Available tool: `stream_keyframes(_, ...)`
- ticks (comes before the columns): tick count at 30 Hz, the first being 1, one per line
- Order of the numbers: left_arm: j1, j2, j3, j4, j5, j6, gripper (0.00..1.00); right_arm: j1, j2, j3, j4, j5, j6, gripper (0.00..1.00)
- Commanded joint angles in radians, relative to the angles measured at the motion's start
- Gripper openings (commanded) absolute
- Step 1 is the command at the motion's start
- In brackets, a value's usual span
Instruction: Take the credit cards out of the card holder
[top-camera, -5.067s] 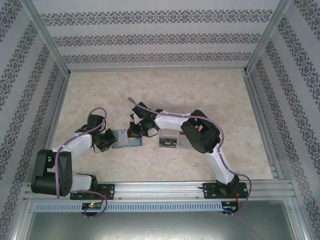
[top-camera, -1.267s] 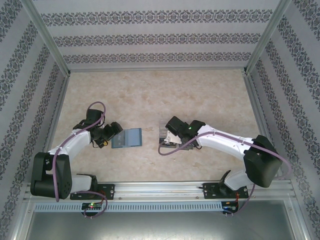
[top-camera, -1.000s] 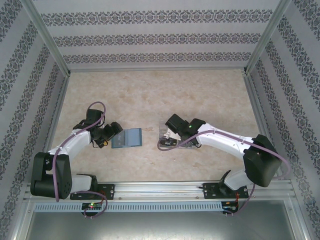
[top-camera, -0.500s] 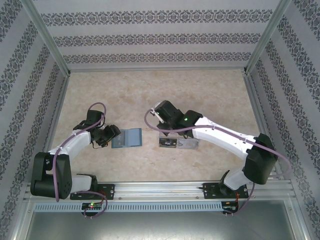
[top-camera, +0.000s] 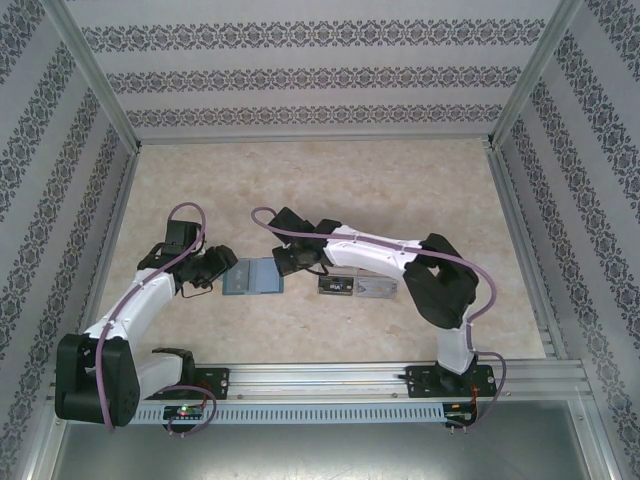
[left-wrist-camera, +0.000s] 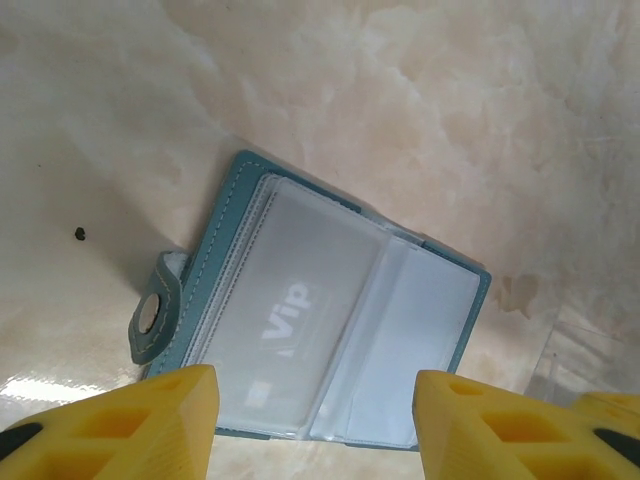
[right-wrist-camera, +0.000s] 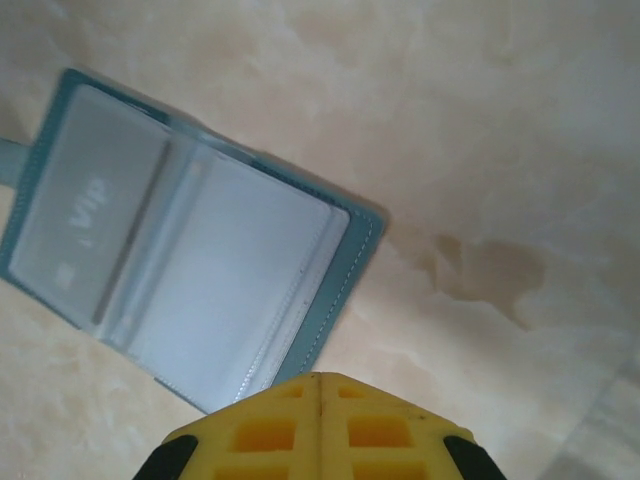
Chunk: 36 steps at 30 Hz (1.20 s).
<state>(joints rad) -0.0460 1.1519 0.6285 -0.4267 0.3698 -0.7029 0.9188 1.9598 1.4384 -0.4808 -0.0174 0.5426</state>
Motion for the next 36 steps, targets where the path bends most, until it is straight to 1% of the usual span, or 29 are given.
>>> stream_keyframes(1, -0.016, 0.008, -0.008, 0.033, 0.037, 0.002, 0.55, 0.002, 0.051, 0.050, 0.020, -0.043, 0.112, 0.00)
stream_keyframes(5, -0.028, 0.057, -0.028, 0.088, 0.038, -0.007, 0.55, -0.006, 0.114, 0.083, 0.004, -0.081, 0.136, 0.00)
stream_keyframes(9, -0.032, 0.112, -0.040, 0.136, 0.047, -0.019, 0.54, -0.019, 0.153, 0.088, -0.021, -0.076, 0.166, 0.00)
stream_keyframes(16, -0.037, 0.163, -0.040, 0.163, 0.051, -0.013, 0.54, -0.036, 0.193, 0.091, -0.016, -0.097, 0.167, 0.00)
stream_keyframes(24, -0.044, 0.215, -0.026, 0.140, 0.025, 0.009, 0.53, -0.043, 0.223, 0.126, -0.035, -0.113, 0.138, 0.00)
stream_keyframes(29, -0.049, 0.203, -0.019, 0.102, -0.034, 0.013, 0.52, -0.043, 0.222, 0.126, -0.036, -0.116, 0.137, 0.00)
stream_keyframes(36, -0.049, 0.131, -0.036, 0.089, -0.089, 0.009, 0.53, -0.043, 0.225, 0.125, -0.036, -0.126, 0.138, 0.00)
